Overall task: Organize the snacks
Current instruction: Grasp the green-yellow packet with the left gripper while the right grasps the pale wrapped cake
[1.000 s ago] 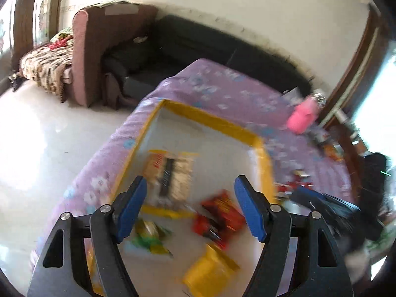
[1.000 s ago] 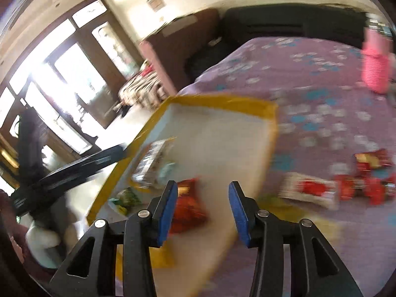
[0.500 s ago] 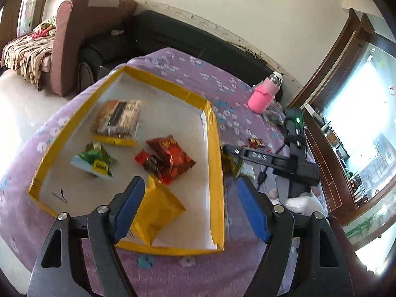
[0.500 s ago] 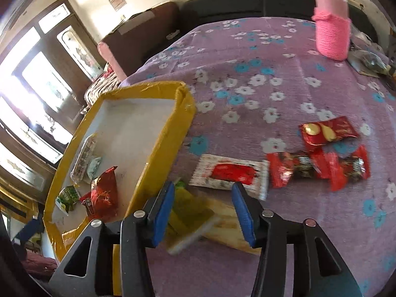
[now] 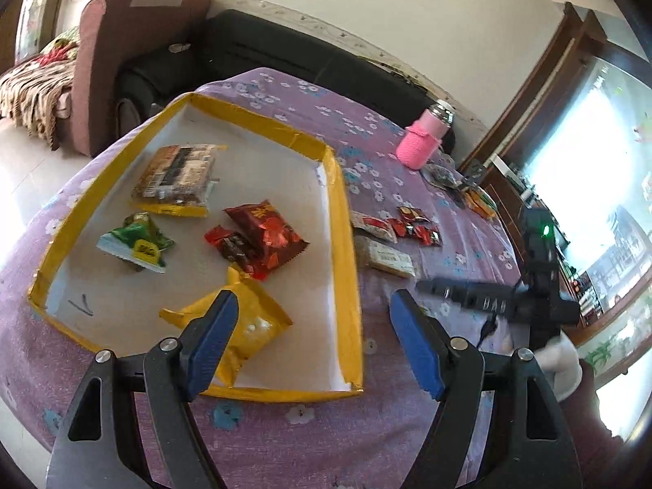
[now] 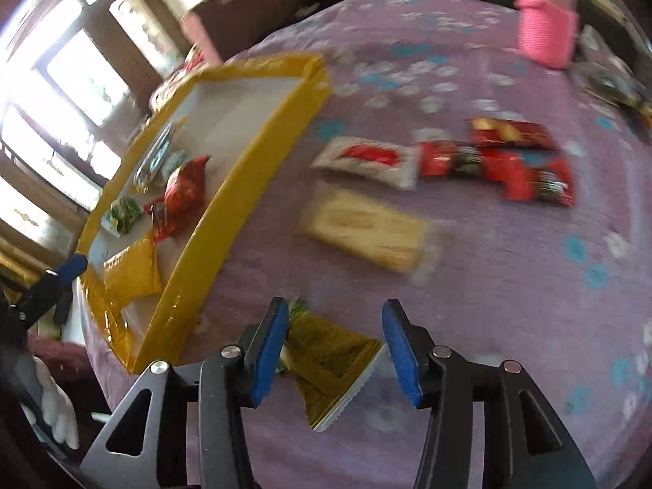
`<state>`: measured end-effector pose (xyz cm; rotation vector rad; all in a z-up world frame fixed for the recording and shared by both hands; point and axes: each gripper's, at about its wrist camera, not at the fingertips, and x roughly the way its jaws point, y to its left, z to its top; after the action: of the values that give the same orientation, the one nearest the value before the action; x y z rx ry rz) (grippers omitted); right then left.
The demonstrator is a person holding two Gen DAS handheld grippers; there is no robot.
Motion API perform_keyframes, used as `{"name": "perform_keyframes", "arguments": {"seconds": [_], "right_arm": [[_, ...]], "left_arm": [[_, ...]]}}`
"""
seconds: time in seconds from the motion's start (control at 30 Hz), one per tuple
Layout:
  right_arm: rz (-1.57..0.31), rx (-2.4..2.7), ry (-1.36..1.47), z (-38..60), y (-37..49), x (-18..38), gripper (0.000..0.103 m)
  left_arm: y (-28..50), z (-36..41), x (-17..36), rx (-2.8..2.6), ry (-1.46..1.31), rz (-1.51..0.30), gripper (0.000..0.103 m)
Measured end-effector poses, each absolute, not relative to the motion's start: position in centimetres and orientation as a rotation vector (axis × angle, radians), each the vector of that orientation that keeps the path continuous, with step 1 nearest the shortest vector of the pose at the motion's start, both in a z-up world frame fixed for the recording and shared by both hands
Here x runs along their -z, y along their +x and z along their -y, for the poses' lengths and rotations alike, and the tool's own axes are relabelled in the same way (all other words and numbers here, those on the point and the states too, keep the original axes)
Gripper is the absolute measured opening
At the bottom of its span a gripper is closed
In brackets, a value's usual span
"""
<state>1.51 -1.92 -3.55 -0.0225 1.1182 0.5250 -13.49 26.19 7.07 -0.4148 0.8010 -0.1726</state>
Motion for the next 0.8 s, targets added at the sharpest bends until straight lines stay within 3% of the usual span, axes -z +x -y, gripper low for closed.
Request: {"name": "perform_keyframes", "arguments": {"seconds": [0.13,0.4,0.73,0.8], "right_arm": [[-1.049,-0.514,0.003,1.9,3.7,2.7,0.066],[-1.070,-0.595,-0.191,-2.9,6.8,6.2,0.069],[-1.027,-0.581,-0.266,-2.3,3.4,6.4,0.068],[-0.998,-0.546,-0.309,-2.6,2.9,6.5,0.058]], "left_arm": [[-13.3,-24.6,-6.8,0.205,-0.391,-0.824,0.077],[-14.2,-23.8,-7.2,0.213,-0.359,-0.834,0.077],[-12.9,-19.9,-6.2,0.277,-0.301,-0.881,0.077],[-12.9,-19.2,-6.2,0.283,-0.289,-0.888,0.077]]}}
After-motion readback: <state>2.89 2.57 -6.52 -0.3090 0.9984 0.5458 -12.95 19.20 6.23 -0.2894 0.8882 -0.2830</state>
